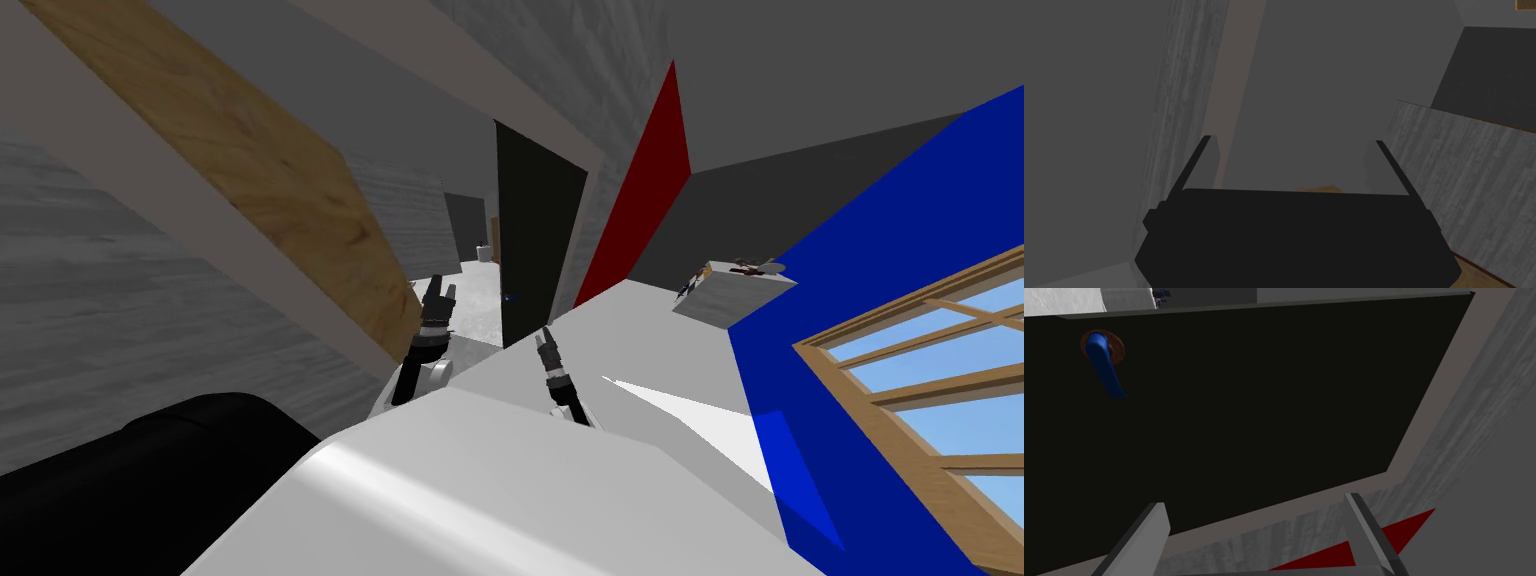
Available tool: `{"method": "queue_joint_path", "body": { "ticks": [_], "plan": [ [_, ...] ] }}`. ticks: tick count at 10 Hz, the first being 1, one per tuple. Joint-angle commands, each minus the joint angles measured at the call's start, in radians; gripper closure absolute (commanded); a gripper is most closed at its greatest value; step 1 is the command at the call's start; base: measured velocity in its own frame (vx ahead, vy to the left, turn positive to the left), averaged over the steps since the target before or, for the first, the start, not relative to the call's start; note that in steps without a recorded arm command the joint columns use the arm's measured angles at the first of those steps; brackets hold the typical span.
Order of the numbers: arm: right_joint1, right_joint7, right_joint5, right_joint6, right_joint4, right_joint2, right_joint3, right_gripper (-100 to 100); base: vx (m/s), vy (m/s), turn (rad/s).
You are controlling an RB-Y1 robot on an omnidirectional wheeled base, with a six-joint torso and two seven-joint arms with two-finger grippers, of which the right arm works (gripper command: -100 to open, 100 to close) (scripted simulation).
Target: Push the door open
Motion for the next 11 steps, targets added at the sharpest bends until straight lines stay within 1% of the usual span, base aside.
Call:
{"method": "queue_joint_path", "body": {
  "ticks": [1,2,3,4,6,7,11],
  "plan": [
    [-0.012,-0.002,-0.001,-0.006,0.028,-0.002,0.028,-100,0.157,0.021,-0.04],
    [-0.028,-0.006,-0.004,-0.015,0.062,-0.007,0.051,-100,0.152,0.03,-0.048],
    [-0.037,-0.008,-0.006,-0.02,0.079,-0.009,0.063,-100,0.148,0.029,-0.036],
    [-0.052,-0.013,-0.009,-0.029,0.112,-0.013,0.085,-100,0.134,0.005,-0.058],
    [-0.068,-0.017,-0.012,-0.038,0.146,-0.017,0.108,-100,0.119,0.019,-0.033],
    [-0.084,-0.021,-0.015,-0.047,0.179,-0.021,0.13,-100,0.147,0.027,-0.051],
    [-0.114,-0.03,-0.02,-0.065,0.242,-0.029,0.173,-100,0.117,0.016,-0.034]
  ]
}}
